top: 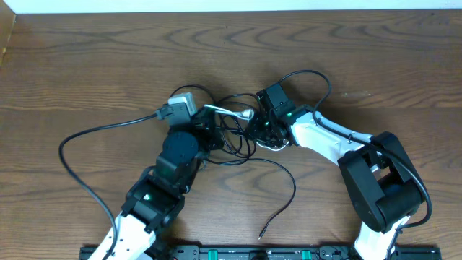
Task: Untangle cables
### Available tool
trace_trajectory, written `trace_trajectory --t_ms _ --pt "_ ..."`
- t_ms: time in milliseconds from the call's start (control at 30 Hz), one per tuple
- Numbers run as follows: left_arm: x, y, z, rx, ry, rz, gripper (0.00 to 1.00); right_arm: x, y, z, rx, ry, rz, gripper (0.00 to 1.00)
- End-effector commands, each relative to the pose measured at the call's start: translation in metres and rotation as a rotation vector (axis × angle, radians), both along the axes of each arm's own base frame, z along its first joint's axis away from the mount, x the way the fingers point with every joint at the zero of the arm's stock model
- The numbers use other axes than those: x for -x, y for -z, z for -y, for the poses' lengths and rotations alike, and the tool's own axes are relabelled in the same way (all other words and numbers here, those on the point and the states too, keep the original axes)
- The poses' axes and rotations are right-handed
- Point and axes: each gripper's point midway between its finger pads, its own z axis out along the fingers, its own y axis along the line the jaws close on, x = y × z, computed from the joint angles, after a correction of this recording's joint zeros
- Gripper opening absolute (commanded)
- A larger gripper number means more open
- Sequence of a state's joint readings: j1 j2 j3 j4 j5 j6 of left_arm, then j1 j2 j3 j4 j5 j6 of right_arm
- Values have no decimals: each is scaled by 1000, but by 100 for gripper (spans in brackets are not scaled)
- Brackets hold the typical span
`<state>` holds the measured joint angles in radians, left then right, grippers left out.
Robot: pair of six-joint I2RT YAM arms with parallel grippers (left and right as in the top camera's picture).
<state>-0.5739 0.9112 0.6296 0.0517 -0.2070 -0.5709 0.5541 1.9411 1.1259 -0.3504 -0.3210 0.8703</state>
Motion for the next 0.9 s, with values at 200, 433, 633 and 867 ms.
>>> trace_trajectory --t_ms 200,433,633,867 --pt "-6 30 -4 -16 -59 -107 8 -1 9 47 129 47 -4 41" --pt "-18 50 28 68 30 -164 8 -9 -61 67 95 -11 142 64" --pt "-22 60 67 181 178 -203 8 -8 -108 92 129 14 253 77" --pt "-19 90 105 214 269 -271 8 4 -112 147 380 112 252 99"
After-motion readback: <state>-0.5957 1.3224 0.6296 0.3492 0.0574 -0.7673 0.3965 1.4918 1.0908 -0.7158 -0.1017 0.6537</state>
